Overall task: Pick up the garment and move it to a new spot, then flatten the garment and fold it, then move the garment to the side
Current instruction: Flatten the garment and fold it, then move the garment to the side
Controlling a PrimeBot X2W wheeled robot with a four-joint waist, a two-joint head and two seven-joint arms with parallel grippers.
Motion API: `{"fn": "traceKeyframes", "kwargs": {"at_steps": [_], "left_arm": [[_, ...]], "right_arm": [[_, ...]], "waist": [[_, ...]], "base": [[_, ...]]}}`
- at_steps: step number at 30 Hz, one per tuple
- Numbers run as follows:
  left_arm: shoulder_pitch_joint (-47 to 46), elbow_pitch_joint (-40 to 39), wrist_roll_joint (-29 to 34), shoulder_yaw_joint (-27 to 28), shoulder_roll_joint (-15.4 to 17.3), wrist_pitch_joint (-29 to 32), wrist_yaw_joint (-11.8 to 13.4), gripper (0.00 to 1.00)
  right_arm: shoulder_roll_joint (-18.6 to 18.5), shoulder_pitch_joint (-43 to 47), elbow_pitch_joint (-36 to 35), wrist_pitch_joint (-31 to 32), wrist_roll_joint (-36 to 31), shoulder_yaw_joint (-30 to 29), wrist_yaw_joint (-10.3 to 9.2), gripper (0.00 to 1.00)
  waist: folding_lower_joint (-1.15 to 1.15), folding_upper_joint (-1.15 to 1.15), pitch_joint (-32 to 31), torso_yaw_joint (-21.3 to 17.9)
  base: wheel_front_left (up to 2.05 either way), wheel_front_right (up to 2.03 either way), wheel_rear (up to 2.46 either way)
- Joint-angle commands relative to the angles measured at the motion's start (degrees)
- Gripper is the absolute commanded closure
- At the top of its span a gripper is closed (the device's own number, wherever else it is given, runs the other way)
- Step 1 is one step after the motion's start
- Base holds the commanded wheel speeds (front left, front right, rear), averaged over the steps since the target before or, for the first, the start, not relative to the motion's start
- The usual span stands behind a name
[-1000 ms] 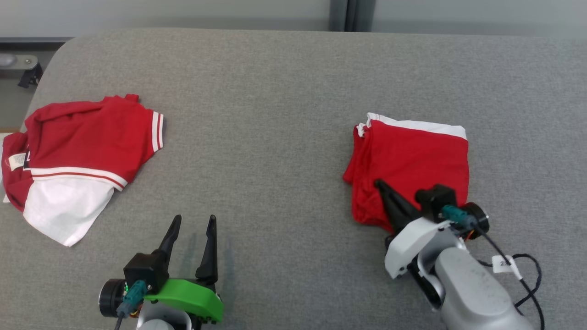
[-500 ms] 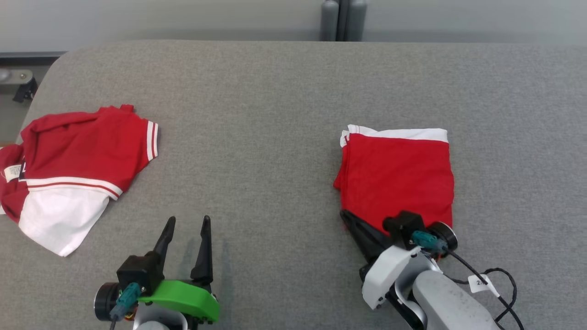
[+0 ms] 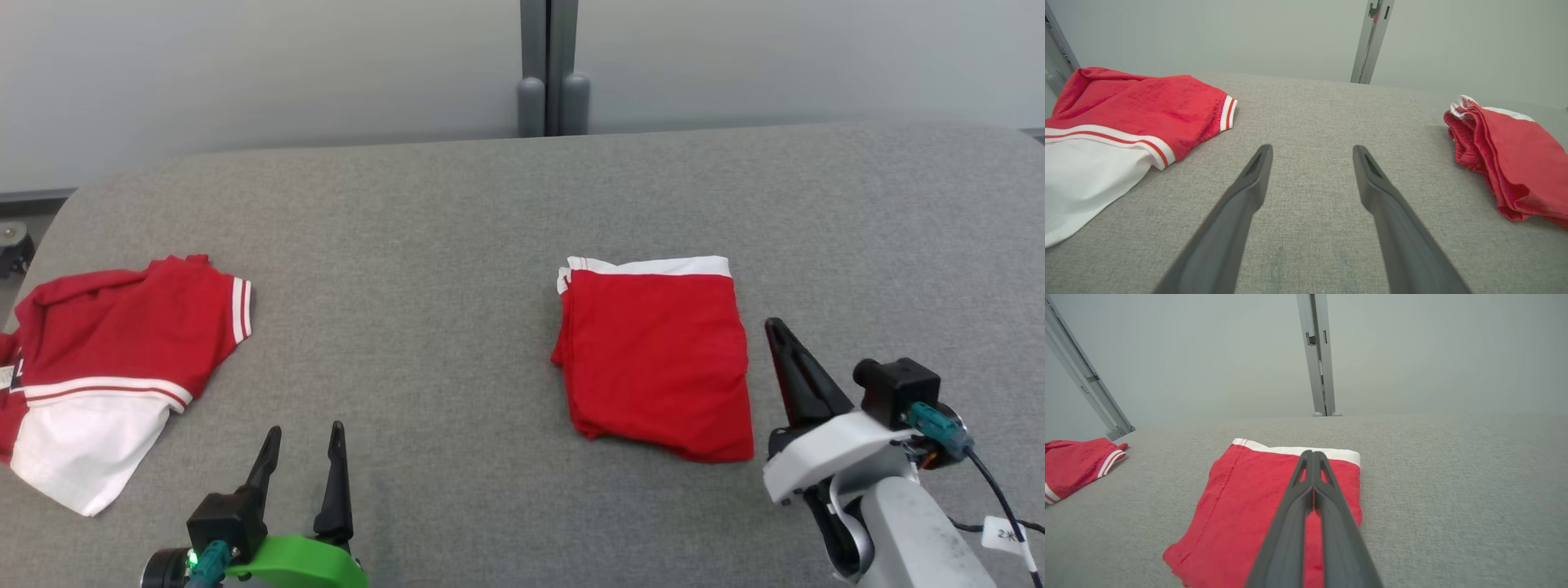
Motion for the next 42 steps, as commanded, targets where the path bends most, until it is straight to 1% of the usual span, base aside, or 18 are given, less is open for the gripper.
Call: {"fn": "traceKeyframes", "kwargs": {"at_steps": [1, 2, 3, 4, 5, 13, 17, 23, 28, 33, 36, 40, 41, 42], "left_arm": [[0.74, -0.07, 0.51, 0.27, 0.16, -0.02, -0.12, 0.0], [0.98, 0.05, 0.31, 0.5, 0.16, -0.02, -0.21, 0.0], [1.16, 0.16, 0.34, 0.61, 0.16, -0.02, -0.26, 0.0], [1.32, 0.23, 0.43, 0.69, 0.16, -0.02, -0.33, 0.0], [1.48, 0.34, 0.49, 0.72, 0.17, -0.02, -0.38, 0.0], [2.77, 0.42, 1.86, 1.1, 0.17, -0.02, -0.01, 0.0], [3.69, -0.38, 3.6, 0.87, 0.17, -0.02, -0.23, 0.0], [3.6, -0.77, 2.96, 0.3, 0.17, -0.02, -0.35, 0.0], [0.2, -1.36, 2.48, -1.11, 0.16, -0.02, -0.63, 0.0], [-2.83, -2.09, 2.35, -2.87, 0.16, -0.01, -1.13, 0.0], [-4.22, -2.17, 1.82, -3.51, 0.17, -0.01, -1.35, 0.0], [-5.72, -1.86, 1.52, -4.7, 0.16, -0.01, -1.55, 0.0], [-5.91, -1.81, 1.46, -4.9, 0.16, -0.01, -1.57, 0.0], [-6.2, -1.76, 1.3, -5.11, 0.16, -0.01, -1.61, 0.0]], "right_arm": [[-0.39, 1.43, 0.52, 0.0, -1.02, -1.55, -0.07, 0.99], [-0.44, 1.87, 0.94, 0.0, -1.76, -2.78, -0.07, 0.89], [-0.41, 2.3, 1.24, 0.0, -2.33, -4.08, -0.07, 0.67], [-0.41, 3.03, 1.96, 0.0, -3.06, -5.71, -0.07, 0.13], [-0.27, 3.41, 2.33, 0.0, -3.39, -6.61, -0.07, 0.0], [0.46, 6.68, 2.97, 0.0, -5.32, -10.93, -0.07, 0.0], [0.64, 7.84, 3.35, 0.0, -4.63, -10.81, -0.07, 0.0], [0.63, 6.94, 4.72, 0.0, -2.11, -9.22, -0.07, 0.0], [0.61, 1.69, 7.2, 0.0, 0.3, -6.99, -0.07, 0.0], [0.56, -7.18, 13.01, -0.01, 4.26, -4.35, -0.07, 0.0], [0.61, -11.04, 16.61, 0.0, 4.37, -3.09, -0.07, 0.0], [0.56, -14.66, 22.12, 0.0, 1.67, -2.25, -0.07, 0.0], [0.58, -15.11, 23.55, 0.0, 1.31, -2.37, -0.07, 0.06], [0.59, -15.61, 25.03, 0.0, 1.19, -2.4, -0.07, 0.51]], "waist": [[0.0, 0.0, -1.73, -1.93], [0.0, 0.0, -1.88, -2.24], [0.0, 0.0, -2.0, -2.43], [0.0, 0.0, -2.12, -2.6], [0.0, 0.0, -2.19, -2.71], [0.0, 0.0, -2.84, -3.49], [0.0, 0.0, -3.02, -3.48], [0.0, 0.0, -1.82, -2.72], [0.0, 0.0, 3.29, -0.75], [0.0, 0.0, 8.19, 1.13], [0.0, 0.0, 10.16, 1.98], [0.0, 0.0, 11.9, 2.88], [0.0, 0.0, 12.1, 2.99], [0.0, 0.0, 12.26, 3.12]], "base": [[0.0, 0.0, 0.0], [0.0, 0.0, 0.0], [0.0, 0.0, 0.0], [0.0, 0.0, 0.0], [0.0, 0.0, 0.0], [0.0, 0.0, 0.0], [0.0, 0.0, 0.0], [0.0, 0.0, 0.0], [0.0, 0.0, 0.0], [0.0, 0.0, 0.0], [0.0, 0.0, 0.0], [0.0, 0.0, 0.0], [0.0, 0.0, 0.0], [0.0, 0.0, 0.0]]}}
